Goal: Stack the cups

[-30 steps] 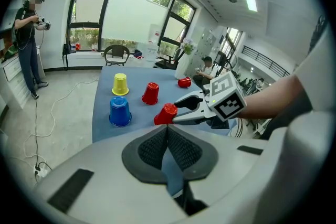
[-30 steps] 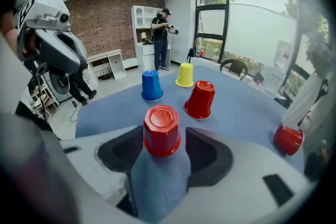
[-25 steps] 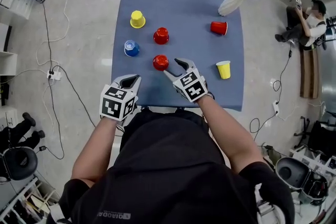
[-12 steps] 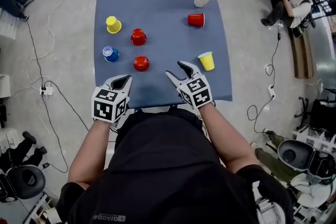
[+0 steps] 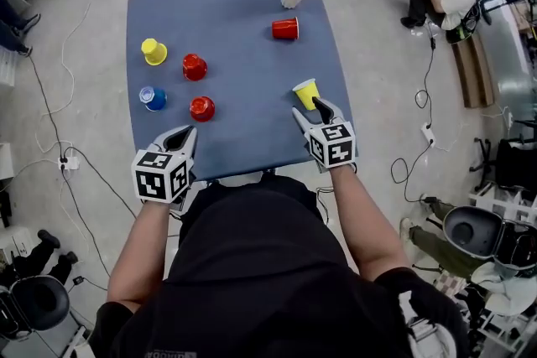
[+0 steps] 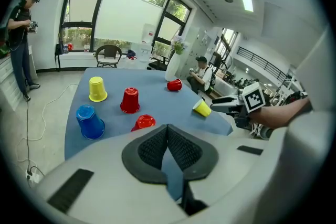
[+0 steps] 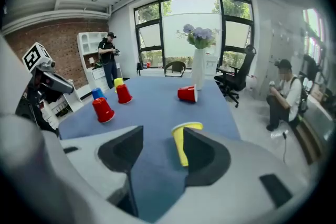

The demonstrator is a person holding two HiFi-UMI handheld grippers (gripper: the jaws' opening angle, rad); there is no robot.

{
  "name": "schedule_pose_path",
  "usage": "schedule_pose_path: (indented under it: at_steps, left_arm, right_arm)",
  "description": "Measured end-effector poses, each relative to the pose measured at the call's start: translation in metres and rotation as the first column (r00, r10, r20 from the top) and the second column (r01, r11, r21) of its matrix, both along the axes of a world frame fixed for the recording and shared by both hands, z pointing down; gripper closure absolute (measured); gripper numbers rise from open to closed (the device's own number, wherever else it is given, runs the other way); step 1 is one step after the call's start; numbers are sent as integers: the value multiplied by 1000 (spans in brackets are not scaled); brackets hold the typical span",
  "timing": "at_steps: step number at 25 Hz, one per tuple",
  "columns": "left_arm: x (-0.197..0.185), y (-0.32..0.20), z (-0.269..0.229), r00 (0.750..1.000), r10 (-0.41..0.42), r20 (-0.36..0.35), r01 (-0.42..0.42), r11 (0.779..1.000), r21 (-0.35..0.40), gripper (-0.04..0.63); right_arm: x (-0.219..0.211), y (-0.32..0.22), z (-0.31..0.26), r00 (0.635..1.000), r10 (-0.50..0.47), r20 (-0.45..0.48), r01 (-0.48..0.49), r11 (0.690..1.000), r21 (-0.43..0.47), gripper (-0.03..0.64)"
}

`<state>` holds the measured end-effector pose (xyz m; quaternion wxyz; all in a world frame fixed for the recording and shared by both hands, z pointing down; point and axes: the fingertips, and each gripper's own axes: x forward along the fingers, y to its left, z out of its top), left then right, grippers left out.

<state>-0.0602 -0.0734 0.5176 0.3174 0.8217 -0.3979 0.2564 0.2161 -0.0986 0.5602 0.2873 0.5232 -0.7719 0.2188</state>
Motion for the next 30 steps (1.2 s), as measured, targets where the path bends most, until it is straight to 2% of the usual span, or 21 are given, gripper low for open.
schedule_pose_path:
  at_steps: [5,9,14,24,30]
  left_arm:
    - [9,8,1,1000,-6,7,6,1000,-7,591]
    - [12,10,0,1000,-19,14,19,1000,-8,591]
    - [17,15,-2,999,-32,21,32,999,-10,591]
    - [9,27,-1,998,-54,43,55,998,-23,591]
    - [10,29,-1,998,-46,40,47,999,-22,591]
  right_arm:
    - [47,7,25,992,39,-116,-44,998,-39,377]
    - [62,10,52,985,27,-168,-43,995,-88,377]
    - [69,12,78,984,8,-180,-31,992,-124,377]
    - [60,1,88,980,-21,-198,-1,994,-110,377]
    - [55,0,74,978,-39,-204,23,996,-81,385]
